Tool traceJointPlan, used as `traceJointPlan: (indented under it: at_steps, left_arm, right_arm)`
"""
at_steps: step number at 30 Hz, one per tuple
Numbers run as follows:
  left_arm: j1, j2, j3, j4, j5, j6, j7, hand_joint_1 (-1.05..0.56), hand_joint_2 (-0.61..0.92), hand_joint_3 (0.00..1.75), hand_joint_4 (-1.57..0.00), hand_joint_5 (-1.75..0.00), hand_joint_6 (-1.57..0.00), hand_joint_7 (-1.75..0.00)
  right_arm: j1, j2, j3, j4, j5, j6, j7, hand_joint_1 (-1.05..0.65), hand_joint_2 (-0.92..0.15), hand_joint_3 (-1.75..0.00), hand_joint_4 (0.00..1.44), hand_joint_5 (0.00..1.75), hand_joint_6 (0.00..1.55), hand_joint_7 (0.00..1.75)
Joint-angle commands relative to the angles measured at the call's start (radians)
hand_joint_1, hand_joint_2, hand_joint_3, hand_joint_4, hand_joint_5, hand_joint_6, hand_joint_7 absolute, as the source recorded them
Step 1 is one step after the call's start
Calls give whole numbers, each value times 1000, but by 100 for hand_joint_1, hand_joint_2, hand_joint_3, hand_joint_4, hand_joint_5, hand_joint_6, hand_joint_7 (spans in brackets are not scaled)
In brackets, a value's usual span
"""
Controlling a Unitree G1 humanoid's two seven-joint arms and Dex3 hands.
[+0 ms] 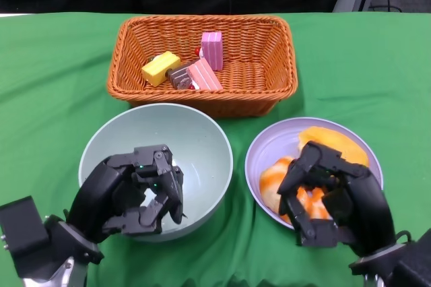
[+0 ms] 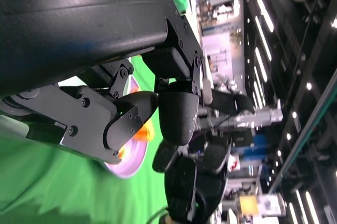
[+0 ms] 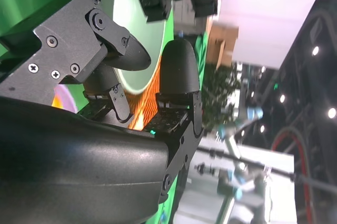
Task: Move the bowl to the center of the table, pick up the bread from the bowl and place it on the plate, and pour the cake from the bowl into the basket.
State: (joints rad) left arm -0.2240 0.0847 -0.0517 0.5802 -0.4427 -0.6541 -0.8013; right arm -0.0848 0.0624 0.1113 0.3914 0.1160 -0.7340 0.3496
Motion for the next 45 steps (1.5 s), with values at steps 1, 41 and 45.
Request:
traceJointPlan:
  at_steps: [1, 41, 45]
  left_arm:
    - [24, 13, 20, -59, -9, 49, -26, -9, 54, 116, -79, -169, -75, -144]
    - [44, -4, 46, -108, 50, 67, -56, -11, 51, 125, -80, -165, -76, -142]
    - [41, -6, 43, -101, 49, 60, -68, -9, 51, 125, -78, -166, -75, -142]
  right_arm:
    - [14, -19, 15, -46, 18, 8, 30, -13, -40, -121, 83, 166, 74, 134]
    - [66, -14, 34, -143, 81, 101, 114, -13, -42, -121, 78, 170, 71, 137]
    - [67, -15, 34, -148, 74, 104, 113, -12, -41, -122, 79, 170, 72, 138]
